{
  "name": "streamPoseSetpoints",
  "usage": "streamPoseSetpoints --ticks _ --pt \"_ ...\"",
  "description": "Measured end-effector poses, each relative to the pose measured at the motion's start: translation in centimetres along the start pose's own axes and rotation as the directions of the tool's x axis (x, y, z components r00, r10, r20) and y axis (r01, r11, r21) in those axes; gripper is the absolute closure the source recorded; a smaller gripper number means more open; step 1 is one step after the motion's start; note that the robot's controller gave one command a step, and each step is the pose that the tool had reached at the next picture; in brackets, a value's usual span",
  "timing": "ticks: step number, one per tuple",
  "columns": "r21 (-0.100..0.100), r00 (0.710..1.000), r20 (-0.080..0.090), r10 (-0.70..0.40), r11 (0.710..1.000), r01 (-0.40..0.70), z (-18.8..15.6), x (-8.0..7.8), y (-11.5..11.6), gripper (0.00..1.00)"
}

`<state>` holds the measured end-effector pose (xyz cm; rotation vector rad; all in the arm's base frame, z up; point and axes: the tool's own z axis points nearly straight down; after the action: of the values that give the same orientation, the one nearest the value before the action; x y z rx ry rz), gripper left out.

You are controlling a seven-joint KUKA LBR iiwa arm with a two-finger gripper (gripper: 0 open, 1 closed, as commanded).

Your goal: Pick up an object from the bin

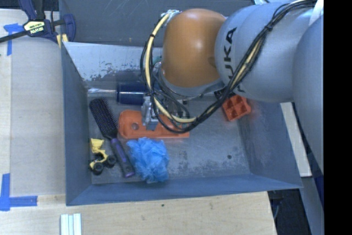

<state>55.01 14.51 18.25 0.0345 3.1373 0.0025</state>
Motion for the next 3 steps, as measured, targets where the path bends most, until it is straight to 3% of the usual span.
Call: streamPoseSetpoints --ticks 1,2,3 --pt "0.001 0.998 -0.002 -0.064 0.998 0.064 4.4 -1.2 0.4 1.0" --pt "-0.003 1.0 0.008 0.004 1.0 -0.004 1.9 -1.7 1.3 1.0" --pt "-0.002 1.0 0.007 -0.016 1.0 0.016 2.3 -1.7 1.3 1.0"
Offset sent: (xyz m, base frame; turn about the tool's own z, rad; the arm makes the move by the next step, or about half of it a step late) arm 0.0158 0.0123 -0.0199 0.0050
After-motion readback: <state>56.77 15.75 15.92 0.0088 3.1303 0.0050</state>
